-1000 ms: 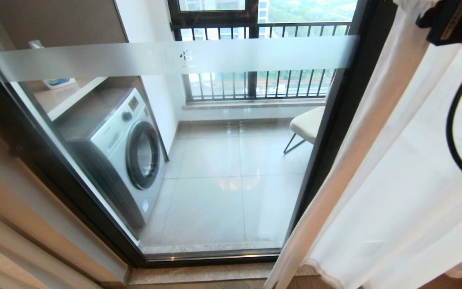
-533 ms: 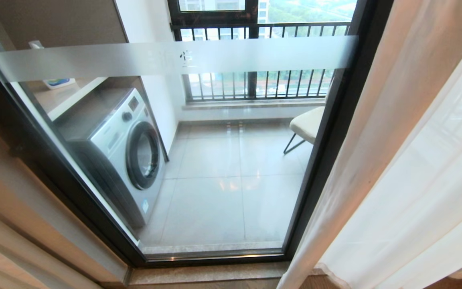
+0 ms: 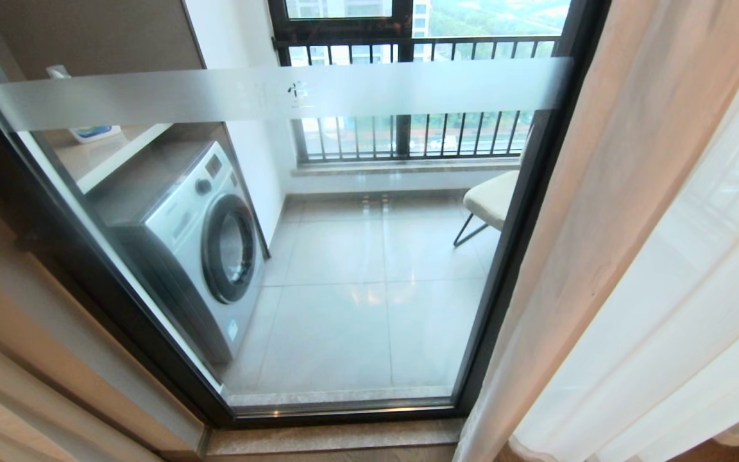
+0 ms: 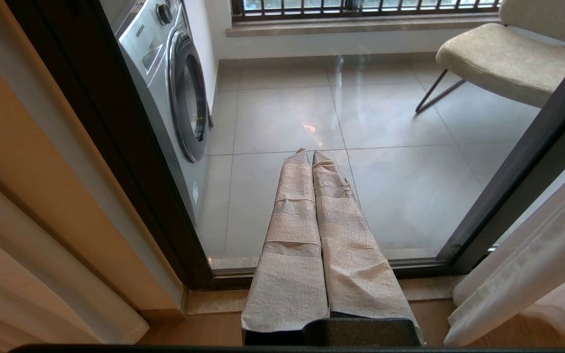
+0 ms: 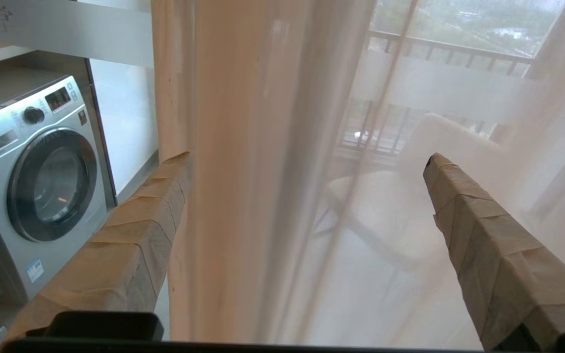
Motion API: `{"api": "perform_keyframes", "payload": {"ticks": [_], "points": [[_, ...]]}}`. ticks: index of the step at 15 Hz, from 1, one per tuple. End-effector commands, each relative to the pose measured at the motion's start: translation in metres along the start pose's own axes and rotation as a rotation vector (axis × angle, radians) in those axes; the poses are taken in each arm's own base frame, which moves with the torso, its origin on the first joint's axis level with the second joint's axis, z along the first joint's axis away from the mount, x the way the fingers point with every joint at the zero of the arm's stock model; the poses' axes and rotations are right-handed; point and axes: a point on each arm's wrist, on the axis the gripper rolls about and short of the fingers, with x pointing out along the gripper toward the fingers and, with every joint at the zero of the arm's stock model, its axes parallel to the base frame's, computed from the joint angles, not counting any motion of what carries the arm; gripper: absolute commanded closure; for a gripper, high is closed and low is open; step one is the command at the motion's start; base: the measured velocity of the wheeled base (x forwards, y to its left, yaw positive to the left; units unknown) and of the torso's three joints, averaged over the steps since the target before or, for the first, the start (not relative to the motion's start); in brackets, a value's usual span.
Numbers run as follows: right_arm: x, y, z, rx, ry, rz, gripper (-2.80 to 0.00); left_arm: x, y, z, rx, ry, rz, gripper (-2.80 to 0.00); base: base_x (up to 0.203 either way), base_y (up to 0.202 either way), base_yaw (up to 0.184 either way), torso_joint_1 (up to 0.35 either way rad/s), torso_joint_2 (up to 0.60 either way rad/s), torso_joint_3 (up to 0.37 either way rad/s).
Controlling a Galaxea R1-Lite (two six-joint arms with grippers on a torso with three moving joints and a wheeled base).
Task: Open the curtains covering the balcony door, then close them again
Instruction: Close the inner curtains on both sides
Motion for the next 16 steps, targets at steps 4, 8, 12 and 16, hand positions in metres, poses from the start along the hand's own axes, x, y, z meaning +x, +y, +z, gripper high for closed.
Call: {"api": "perform_keyframes", "payload": {"ticks": [4, 8, 12, 16], "points": [[-0.016, -0.003, -0.008, 0.01, -0.013, -0.001, 0.0, 0.0, 0.0, 0.0, 0.0, -0.001, 0.0, 0.0, 0.0, 0.0, 0.0, 0.0, 0.0, 0.0], [-0.019, -0.003, -0.014, 0.006, 0.003, -0.013, 0.0, 0.0, 0.0, 0.0, 0.0, -0.001, 0.0, 0.0, 0.0, 0.0, 0.0, 0.0, 0.0, 0.0], [-0.018, -0.009, -0.028, 0.0, 0.073, -0.155, 0.0, 0.0, 0.0, 0.0, 0.0, -0.001, 0.0, 0.0, 0.0, 0.0, 0.0, 0.0, 0.0, 0.0], [-0.037, -0.012, -0.054, -0.01, 0.141, -0.218, 0.0, 0.0, 0.0, 0.0, 0.0, -0.001, 0.0, 0.0, 0.0, 0.0, 0.0, 0.0, 0.0, 0.0]]}}
